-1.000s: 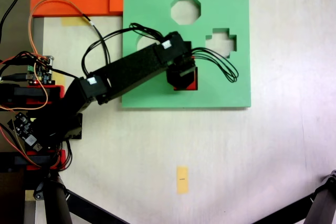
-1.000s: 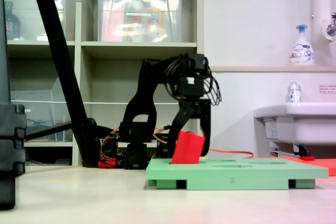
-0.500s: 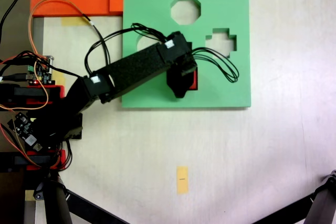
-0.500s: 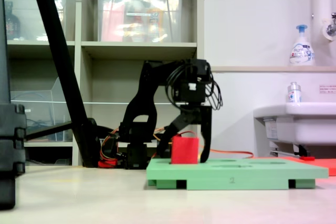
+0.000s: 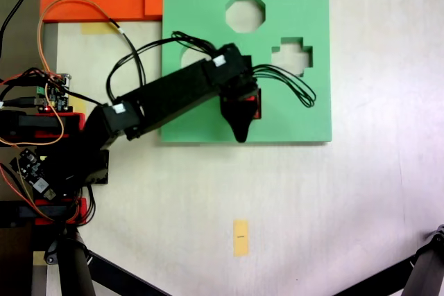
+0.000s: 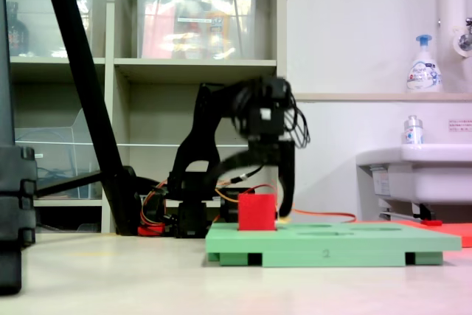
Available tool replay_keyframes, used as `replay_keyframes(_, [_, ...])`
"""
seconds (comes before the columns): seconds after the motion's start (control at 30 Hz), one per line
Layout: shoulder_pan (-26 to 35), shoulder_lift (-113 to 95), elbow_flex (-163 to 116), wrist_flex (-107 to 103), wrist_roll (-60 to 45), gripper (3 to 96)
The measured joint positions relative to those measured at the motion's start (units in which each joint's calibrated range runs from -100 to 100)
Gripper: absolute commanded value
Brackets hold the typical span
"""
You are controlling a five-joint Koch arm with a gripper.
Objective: Put the square block into the corresponding hole
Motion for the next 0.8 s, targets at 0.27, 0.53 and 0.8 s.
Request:
replay_keyframes(0.27, [-3.08,-45.69,2.65,-0.1,-18.66,68.7])
replay_keyframes(0.53, [-14.55,-68.13,3.04,13.31,-35.46,59.1])
replay_keyframes(0.8, [-16.21,-82.08,-52.13,41.41,-43.96,58.3])
